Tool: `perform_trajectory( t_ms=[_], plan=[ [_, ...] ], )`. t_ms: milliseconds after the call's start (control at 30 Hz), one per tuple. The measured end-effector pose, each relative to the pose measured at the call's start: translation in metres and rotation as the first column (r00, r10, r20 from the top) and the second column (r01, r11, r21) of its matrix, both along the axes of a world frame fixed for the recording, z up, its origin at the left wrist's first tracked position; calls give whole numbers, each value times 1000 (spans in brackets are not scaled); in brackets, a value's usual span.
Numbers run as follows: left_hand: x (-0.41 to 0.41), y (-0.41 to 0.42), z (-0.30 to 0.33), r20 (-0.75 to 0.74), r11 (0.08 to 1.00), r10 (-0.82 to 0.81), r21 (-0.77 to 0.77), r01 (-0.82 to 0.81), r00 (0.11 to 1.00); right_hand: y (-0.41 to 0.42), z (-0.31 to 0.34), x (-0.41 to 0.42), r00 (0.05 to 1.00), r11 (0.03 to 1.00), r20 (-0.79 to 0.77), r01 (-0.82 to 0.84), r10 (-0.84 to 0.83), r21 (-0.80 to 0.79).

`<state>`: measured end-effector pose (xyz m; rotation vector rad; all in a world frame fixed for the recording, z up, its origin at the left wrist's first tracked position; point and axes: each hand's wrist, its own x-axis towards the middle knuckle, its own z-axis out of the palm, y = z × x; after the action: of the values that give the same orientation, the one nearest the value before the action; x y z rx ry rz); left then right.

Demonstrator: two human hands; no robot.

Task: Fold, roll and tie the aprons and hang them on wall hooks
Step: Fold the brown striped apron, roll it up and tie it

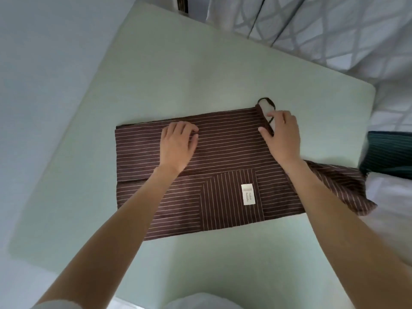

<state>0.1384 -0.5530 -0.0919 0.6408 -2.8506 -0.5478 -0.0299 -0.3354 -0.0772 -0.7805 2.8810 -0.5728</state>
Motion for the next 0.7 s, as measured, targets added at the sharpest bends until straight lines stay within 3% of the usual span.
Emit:
perform_trajectory(
  t_ms=[167,333,533,700],
  plan=[
    [2,119,5,91,939,-299,207,275,950,102,2,81,975,982,-118,190,-188,5],
    [6,192,-7,292,874,-486,157,459,824,189,-7,117,915,905,-110,401,-388,141],
    [22,204,-13,400,885,-463,153,441,791,239,-20,98,958,912,-73,288,-279,291],
    [40,205,-5,476,904,-421,154,399,772,262,-11,91,993,973,-29,119,-115,198]
  ],
)
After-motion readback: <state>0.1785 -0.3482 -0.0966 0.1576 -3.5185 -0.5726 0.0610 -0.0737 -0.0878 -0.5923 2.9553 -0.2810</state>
